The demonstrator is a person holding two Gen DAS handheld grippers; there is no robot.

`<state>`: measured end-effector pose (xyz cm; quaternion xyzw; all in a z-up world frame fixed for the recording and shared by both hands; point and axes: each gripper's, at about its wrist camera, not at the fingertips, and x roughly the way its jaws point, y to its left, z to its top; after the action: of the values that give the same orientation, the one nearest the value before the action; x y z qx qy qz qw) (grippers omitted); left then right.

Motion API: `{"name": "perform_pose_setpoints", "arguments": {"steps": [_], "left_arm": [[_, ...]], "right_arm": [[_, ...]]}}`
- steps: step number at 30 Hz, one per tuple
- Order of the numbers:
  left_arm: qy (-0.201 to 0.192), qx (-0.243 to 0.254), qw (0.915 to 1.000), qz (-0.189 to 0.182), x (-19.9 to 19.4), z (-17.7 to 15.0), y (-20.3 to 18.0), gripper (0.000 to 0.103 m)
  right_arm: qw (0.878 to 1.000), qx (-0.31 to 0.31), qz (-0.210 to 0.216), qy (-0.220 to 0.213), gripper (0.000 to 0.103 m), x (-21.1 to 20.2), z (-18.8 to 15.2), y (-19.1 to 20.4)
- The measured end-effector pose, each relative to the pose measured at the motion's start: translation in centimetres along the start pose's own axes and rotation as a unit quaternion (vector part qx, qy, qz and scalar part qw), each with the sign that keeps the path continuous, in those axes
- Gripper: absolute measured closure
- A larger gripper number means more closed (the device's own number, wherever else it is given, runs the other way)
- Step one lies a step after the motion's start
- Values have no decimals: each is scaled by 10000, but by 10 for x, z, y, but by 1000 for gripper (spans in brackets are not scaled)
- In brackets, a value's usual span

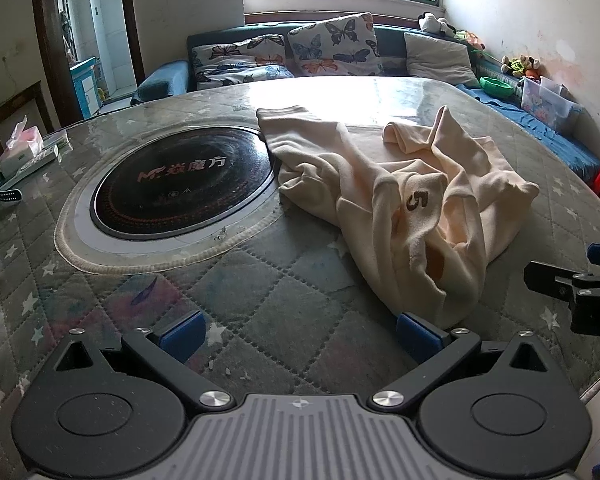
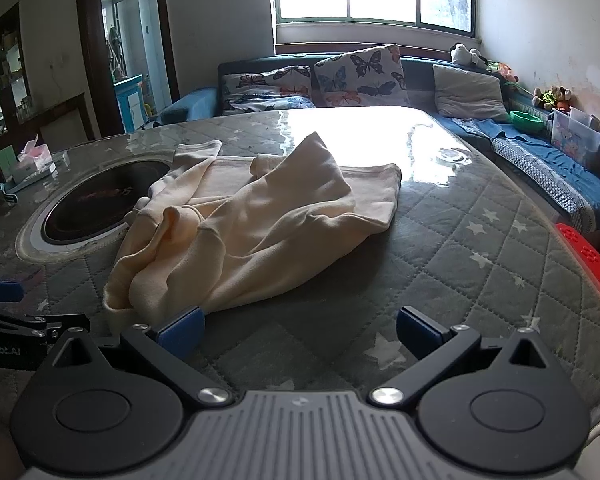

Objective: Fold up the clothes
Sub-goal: 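Move both grippers toward the crumpled cream sweatshirt on the table, then close the right gripper on the sweatshirt fabric while the left gripper pinches another fold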

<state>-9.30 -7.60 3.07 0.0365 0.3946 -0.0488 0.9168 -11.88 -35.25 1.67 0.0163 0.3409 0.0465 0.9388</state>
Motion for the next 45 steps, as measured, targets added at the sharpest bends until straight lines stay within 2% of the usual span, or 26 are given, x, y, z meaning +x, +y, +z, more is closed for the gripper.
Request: {"name": "perform_pose_setpoints", "arguments": {"steps": [14,23,38,45], "left_arm": [[-30,61,10000,-42,3,9,0,0],[-148,102,9998,-114,6,26,0,0],[-303,219,9992,-112,38,75,1,0],[-366,147,9991,-127,63,101,3,0]], "right_arm": [[9999,-101,62,17,0,6,5,6],[9998,-161,110,-16,0,14,16,4],[9994,-323,108,-96,1,46,59,-7],[10000,-71,32,-5,10,77,91,-25]]}}
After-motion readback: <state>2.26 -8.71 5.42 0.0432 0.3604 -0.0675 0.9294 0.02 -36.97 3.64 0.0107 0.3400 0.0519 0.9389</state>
